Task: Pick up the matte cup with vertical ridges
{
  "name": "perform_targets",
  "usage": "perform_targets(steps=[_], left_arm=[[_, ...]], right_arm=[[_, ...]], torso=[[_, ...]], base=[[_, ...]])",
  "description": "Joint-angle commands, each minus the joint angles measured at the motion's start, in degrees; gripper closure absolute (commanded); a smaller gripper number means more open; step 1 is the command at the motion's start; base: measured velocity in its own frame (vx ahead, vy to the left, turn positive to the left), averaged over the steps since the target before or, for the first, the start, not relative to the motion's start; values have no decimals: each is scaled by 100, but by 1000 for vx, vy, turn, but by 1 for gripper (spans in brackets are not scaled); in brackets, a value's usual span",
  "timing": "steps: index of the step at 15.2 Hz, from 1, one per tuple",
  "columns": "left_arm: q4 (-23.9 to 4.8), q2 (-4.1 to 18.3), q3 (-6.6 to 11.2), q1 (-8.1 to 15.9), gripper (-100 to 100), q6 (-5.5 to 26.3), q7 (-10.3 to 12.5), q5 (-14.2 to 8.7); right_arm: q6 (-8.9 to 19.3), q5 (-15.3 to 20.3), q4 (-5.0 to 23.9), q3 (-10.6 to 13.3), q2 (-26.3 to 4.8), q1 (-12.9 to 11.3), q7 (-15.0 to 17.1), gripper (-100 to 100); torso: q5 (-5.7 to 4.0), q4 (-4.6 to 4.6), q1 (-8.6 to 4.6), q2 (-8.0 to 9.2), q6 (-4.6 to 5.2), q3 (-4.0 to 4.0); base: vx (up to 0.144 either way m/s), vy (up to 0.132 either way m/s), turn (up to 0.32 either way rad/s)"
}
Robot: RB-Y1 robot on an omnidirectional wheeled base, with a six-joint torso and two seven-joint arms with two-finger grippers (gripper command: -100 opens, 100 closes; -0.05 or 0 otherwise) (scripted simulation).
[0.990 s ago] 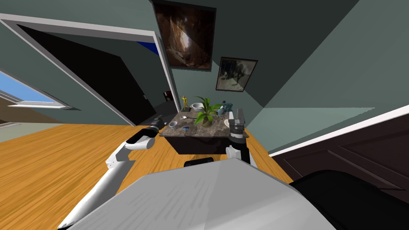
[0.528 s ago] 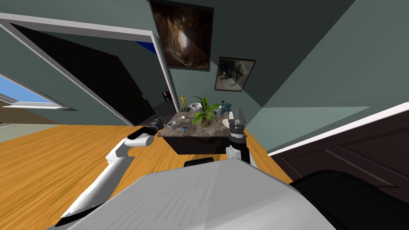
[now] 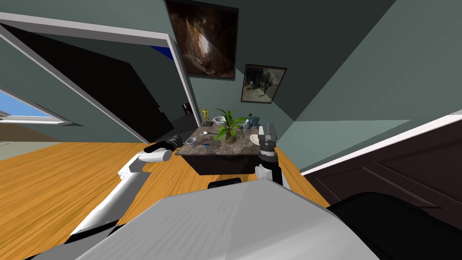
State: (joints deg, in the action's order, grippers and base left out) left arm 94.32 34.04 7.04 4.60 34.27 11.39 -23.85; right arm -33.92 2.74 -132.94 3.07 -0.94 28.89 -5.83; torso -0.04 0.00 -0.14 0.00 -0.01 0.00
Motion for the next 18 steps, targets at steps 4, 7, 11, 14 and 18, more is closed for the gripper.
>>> perform_targets(steps=[4, 7, 11, 14, 18], left_arm=[[-512, 258, 63, 393, -100, 646, 63, -226], [-512, 258, 63, 393, -100, 902, 63, -226], [-992, 483, 119, 762, -100, 1445, 122, -433], [-992, 483, 119, 762, -100, 1693, 122, -433], [-1449, 689, 170, 1113, -100, 2228, 179, -630]], right_arm=[[0, 0, 0, 0, 0, 0, 0, 0], [0, 0, 0, 0, 0, 0, 0, 0], [0, 0, 0, 0, 0, 0, 0, 0], [0, 0, 0, 0, 0, 0, 0, 0], [0, 0, 0, 0, 0, 0, 0, 0]], torso=[[-1, -1, -3, -2, 0, -1], [-2, -1, -8, -4, 1, -2], [-1, -1, -3, -4, 1, -2], [-2, -1, -8, -4, 1, -2], [-1, -1, -3, -6, 1, -3]], base=[[2, -47, -32], [9, -44, -15], [7, -45, -34], [10, -45, -16], [14, -42, -35]])
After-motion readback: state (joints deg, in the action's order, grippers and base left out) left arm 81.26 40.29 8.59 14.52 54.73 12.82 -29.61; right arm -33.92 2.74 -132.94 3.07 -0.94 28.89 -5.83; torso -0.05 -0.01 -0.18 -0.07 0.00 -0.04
